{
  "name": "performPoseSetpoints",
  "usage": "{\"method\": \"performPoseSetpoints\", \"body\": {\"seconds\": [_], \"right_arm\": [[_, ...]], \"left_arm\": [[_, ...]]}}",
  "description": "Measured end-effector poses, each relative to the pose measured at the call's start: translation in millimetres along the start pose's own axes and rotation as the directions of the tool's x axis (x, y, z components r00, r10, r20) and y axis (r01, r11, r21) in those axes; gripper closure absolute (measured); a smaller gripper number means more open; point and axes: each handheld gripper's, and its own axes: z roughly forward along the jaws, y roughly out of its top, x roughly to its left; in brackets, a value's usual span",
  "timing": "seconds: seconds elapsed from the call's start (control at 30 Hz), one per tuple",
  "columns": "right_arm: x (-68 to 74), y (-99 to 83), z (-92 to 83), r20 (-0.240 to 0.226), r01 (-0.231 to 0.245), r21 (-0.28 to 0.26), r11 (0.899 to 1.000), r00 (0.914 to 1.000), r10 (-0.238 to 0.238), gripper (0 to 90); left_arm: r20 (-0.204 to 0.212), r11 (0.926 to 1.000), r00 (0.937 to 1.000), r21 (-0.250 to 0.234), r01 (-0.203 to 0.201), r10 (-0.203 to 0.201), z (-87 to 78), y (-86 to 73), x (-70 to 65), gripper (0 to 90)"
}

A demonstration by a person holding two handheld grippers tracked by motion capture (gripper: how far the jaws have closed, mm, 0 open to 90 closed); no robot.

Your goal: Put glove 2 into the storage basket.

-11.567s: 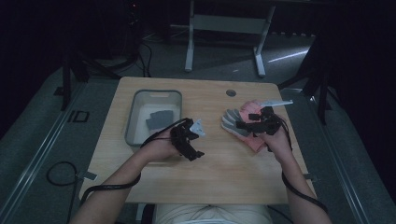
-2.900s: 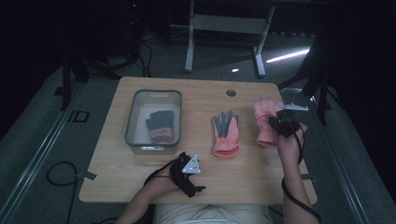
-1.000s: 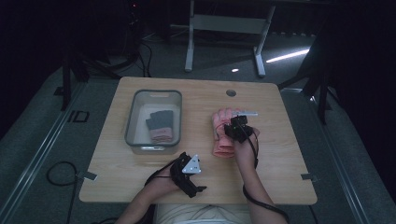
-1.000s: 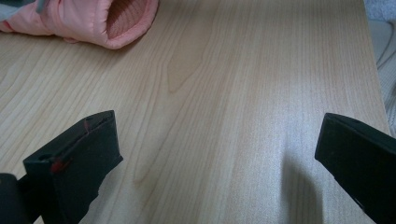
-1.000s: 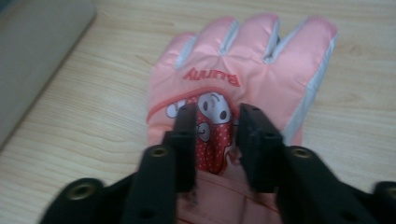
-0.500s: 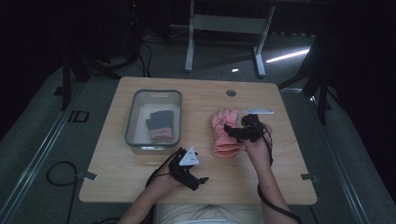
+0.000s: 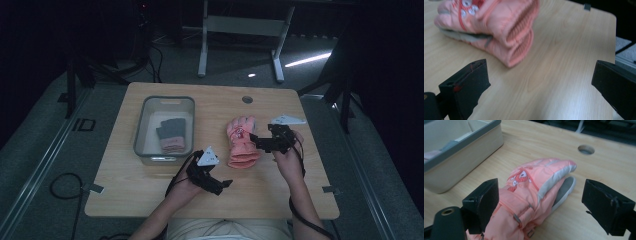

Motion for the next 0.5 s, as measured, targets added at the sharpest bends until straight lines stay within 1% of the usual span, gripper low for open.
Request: {"method": "performPoseSetpoints", "body": {"seconds": [0.03, 0.07, 0.1, 0.13, 0.17, 0.23, 0.3, 0.33, 0.37, 0.4, 0.43, 0.47, 0.5], "right_arm": [[-2.7, 0.0, -1.0, -0.01, -0.015, 0.008, 1.0, 0.9998, 0.015, 13.8], [-4.8, 0.0, -2.2, -0.022, -0.021, 0.016, 1.0, 0.9995, 0.021, 13.8], [-4.8, 0.0, -2.2, -0.022, -0.021, 0.016, 1.0, 0.9995, 0.021, 13.8], [-6.3, -0.3, -3.7, -0.026, -0.021, 0.011, 1.0, 0.9994, 0.021, 13.7], [-8.9, 0.5, -6.9, -0.032, -0.003, -0.005, 1.0, 0.9995, 0.002, 13.0], [-12.4, 2.4, -9.5, -0.052, 0.008, -0.022, 1.0, 0.9986, -0.009, 12.3], [-15.5, 4.2, -12.2, -0.078, 0.023, -0.035, 0.999, 0.9967, -0.026, 12.1], [-17.3, 4.7, -12.8, -0.091, 0.031, -0.037, 0.999, 0.9952, -0.034, 12.1], [-19.0, 5.0, -13.0, -0.102, 0.032, -0.039, 0.999, 0.9941, -0.036, 12.2], [-20.2, 5.5, -13.3, -0.104, 0.034, -0.042, 0.999, 0.9938, -0.038, 12.4], [-21.0, 5.9, -12.7, -0.104, 0.043, -0.04, 0.998, 0.9934, -0.047, 12.4], [-21.0, 5.9, -12.7, -0.104, 0.043, -0.04, 0.998, 0.9934, -0.047, 12.4], [-21.6, 6.5, -11.6, -0.1, 0.049, -0.029, 0.998, 0.9937, -0.051, 12.4]], "left_arm": [[-0.011, 1.0, 0.9999, -0.006, -0.008, 0.007, 0.5, 4.2, 0.3, 1.3], [-0.026, 0.9999, 0.9996, -0.009, -0.013, 0.013, 1.3, 8.7, 0.6, 1.9], [-0.026, 0.9999, 0.9996, -0.009, -0.013, 0.013, 1.3, 8.7, 0.6, 2.2], [-0.045, 0.9995, 0.9986, -0.017, -0.026, 0.025, 3.0, 20.9, 2.5, 2.2], [-0.051, 0.9994, 0.9983, -0.018, -0.031, 0.03, 3.8, 26.1, 4.3, 2.9], [-0.041, 0.9993, 0.9985, -0.008, -0.035, 0.035, 6.5, 37.4, 8.6, 3.8], [-0.056, 0.9989, 0.9973, -0.002, -0.047, 0.047, 9.5, 47.2, 13.8, 8.7], [-0.059, 0.9989, 0.9972, -0.003, -0.046, 0.045, 11.0, 51.0, 17.5, 10.2], [-0.055, 0.9996, 0.9981, -0.007, -0.029, 0.028, 12.9, 54.7, 21.9, 10.4], [-0.059, 0.9998, 0.9981, -0.012, -0.014, 0.013, 14.5, 58.1, 25.8, 11.1], [-0.065, 0.9998, 0.9978, -0.016, -0.009, 0.008, 16.1, 61.2, 29.5, 11.6], [-0.065, 0.9998, 0.9978, -0.016, -0.009, 0.008, 16.1, 61.2, 29.5, 13.6], [-0.082, 0.9998, 0.9966, -0.02, 0.0, -0.001, 19.4, 67.0, 34.7, 13.6]]}}
